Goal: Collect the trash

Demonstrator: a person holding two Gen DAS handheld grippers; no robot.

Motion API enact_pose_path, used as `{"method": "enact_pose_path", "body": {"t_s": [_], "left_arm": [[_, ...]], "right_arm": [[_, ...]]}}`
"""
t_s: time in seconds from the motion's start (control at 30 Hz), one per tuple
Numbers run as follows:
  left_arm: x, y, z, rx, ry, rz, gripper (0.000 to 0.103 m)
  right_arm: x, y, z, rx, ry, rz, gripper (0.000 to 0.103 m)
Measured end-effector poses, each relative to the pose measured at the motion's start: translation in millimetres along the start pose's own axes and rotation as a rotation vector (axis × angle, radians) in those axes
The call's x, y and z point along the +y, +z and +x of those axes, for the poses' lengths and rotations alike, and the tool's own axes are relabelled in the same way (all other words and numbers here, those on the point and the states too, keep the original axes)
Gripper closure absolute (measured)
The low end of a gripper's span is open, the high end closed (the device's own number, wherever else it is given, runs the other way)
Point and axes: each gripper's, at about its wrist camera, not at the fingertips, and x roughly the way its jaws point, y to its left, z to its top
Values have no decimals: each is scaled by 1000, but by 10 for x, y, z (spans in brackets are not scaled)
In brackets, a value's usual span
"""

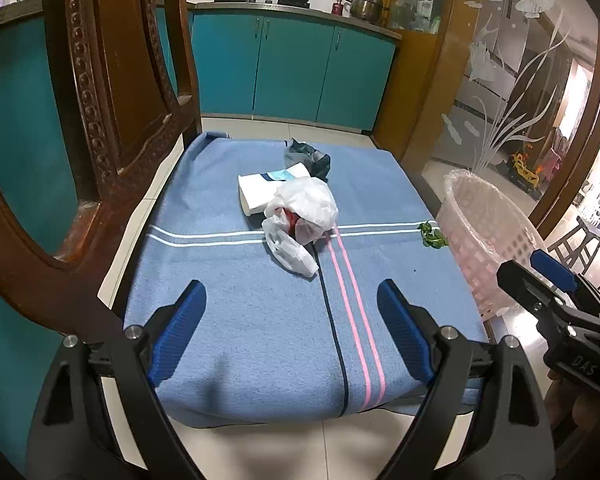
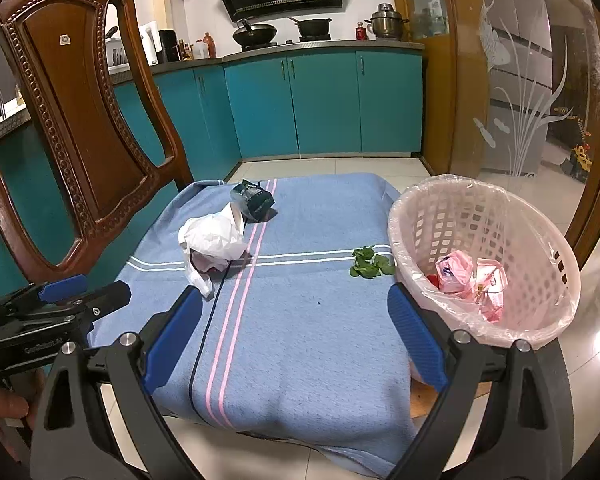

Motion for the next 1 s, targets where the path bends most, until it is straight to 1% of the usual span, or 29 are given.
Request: {"method": "enact_pose_path", "body": {"t_s": [0.2, 0.33, 0.47, 0.57, 0.6, 0.67, 0.7, 0.73, 0.77, 0.8, 0.87, 0.9, 0.93, 0.97, 1.0], "left_arm": [[-16, -16, 26, 4, 3, 10, 16], [-31, -25, 124, 14, 11, 18, 16], [-105, 54, 356, 17, 30, 50, 16], [-173, 177, 658, 42, 61, 79, 16], [-191, 228, 749, 47, 63, 77, 16], [-218, 306, 857, 32, 58, 70, 16], [-239, 357, 937, 21, 59, 79, 16], [-253, 389, 1018, 27, 71, 89, 16], [-263, 418, 1120, 47, 85, 98, 20], [-255, 436, 1202, 69, 90, 98, 26], [-186, 441, 1391, 150, 75, 66, 72], [-153, 425, 1414, 165, 59, 49, 80], [-124, 409, 1374, 156, 48, 43, 89], [-117, 400, 1316, 143, 48, 52, 92], [-122, 393, 1203, 124, 52, 71, 93]], "right_arm": [[-17, 13, -17, -6, 5, 5, 11], [-40, 48, -34, -16, 12, 23, 11], [-96, 86, -24, -22, 13, 37, 11], [-166, 112, 6, -31, -7, 9, 11], [-189, 120, 48, -15, -16, -25, 11], [-242, 107, 182, 48, -26, -97, 11], [-297, 101, 235, 63, -35, -114, 11], [-350, 106, 270, 72, -33, -109, 12], [-458, 125, 320, 86, -13, -77, 13], [-535, 143, 356, 96, 6, -44, 17], [-655, 187, 427, 99, 40, 10, 23], [-676, 198, 457, 95, 48, 17, 27], [-671, 208, 502, 97, 53, 15, 32], [-650, 211, 571, 105, 63, 9, 35], [-597, 211, 663, 118, 72, -5, 38]]}}
